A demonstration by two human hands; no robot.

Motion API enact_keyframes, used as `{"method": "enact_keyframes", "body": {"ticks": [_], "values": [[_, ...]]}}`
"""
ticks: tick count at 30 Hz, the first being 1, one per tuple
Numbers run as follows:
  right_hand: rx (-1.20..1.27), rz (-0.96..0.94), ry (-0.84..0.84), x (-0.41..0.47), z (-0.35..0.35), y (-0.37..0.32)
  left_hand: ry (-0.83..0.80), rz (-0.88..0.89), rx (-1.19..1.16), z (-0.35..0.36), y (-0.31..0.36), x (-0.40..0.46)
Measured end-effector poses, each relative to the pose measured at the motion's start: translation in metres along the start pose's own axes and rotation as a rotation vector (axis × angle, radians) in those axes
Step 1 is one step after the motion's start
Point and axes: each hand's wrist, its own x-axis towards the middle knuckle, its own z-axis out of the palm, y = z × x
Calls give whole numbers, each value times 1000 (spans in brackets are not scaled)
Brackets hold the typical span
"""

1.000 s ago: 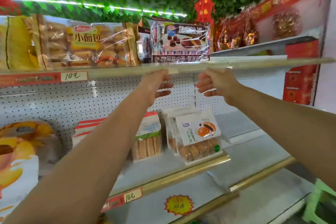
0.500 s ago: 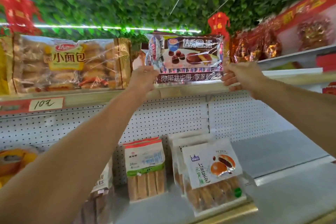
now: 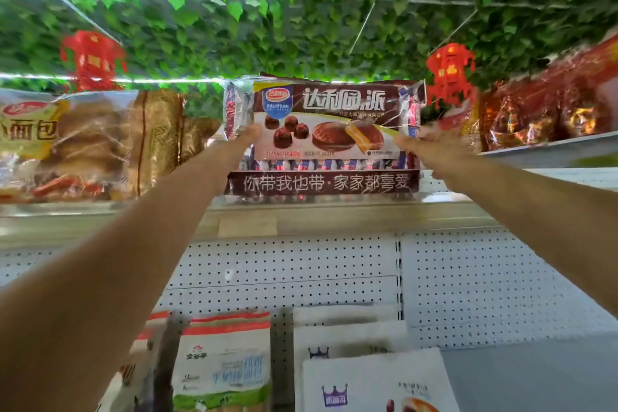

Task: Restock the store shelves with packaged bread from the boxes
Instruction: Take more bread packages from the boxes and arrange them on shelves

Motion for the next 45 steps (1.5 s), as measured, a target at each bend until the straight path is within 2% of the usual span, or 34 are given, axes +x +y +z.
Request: {"method": "enact_keyframes", "body": {"ticks": [3, 6, 10, 13, 17, 20, 23, 26, 31, 34, 39, 42, 45], "values": [[34, 10, -112, 19, -1, 13, 0, -4, -28, 11, -4, 13], [26, 3, -142, 28, -13, 20, 9, 15, -46, 15, -13, 40], [21, -9, -240, 44, -31, 31, -80, 53, -54, 36, 2, 21], [61, -54, -252, 55, -34, 39, -113, 82, -42, 48, 2, 18], [119, 9, -327, 69, -33, 47, -170, 100, 56, 49, -4, 31], [157, 31, -427, 79, -31, 44, -271, 86, 111, 43, -3, 50], [223, 29, -502, 88, -30, 44, -405, 37, 69, 39, -8, 73], [260, 56, -546, 92, -27, 46, -522, 8, 12, 46, 0, 62], [216, 48, -534, 99, -21, 44, -436, 46, 74, 49, -2, 73], [273, 46, -534, 99, -9, 40, -369, 91, 107, 39, -5, 76], [266, 7, -574, 89, 22, 25, -298, 44, -21, 11, -14, 94], [176, -28, -486, 98, 41, 23, -202, -3, -29, -2, -24, 114], [69, -58, -343, 101, 50, 25, -103, 60, 9, 1, -20, 104]]}}
